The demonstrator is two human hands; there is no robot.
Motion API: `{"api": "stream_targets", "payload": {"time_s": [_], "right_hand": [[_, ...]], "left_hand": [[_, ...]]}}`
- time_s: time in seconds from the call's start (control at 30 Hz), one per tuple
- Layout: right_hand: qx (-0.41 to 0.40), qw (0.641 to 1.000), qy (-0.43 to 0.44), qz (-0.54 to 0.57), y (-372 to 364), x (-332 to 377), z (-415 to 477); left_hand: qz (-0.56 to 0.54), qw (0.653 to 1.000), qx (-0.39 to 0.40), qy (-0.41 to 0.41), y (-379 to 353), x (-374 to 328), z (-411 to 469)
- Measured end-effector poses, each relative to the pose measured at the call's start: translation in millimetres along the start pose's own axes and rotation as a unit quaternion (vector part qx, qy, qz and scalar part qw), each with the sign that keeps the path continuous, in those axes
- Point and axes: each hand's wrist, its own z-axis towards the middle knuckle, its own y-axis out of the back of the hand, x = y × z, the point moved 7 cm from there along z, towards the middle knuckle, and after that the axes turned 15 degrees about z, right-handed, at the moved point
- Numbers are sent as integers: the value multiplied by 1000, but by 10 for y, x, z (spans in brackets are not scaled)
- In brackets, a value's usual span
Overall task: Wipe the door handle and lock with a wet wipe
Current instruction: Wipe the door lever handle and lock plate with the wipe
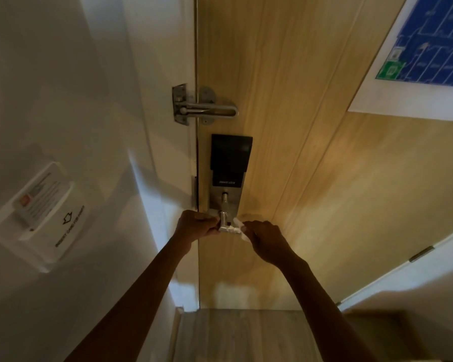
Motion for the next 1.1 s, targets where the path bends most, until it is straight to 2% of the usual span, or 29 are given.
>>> {"api": "stream_targets", "payload": {"time_s": [0.17, 0.47, 0.67, 0.87, 0.97, 1.1], "right_hand": [[-4, 998, 31, -61, -5, -16, -102], [-15, 995, 55, -87, -107, 68, -92], [-14, 995, 17, -98, 113, -161, -185], [-30, 987, 42, -154, -76, 8, -133], [-7, 991, 15, -134, 71, -137, -179], [48, 997, -41, -38, 102, -194, -178]], "left_hand": [[-25, 1000, 1, 13, -3, -10, 1], [-4, 1000, 11, 7, -4, -26, 26], [-5, 1000, 14, 8, -8, -28, 20], [21, 1000, 7, 13, -25, -9, 45], [22, 999, 12, 20, -24, -7, 41], [29, 999, 18, 16, -25, -28, 26]]}}
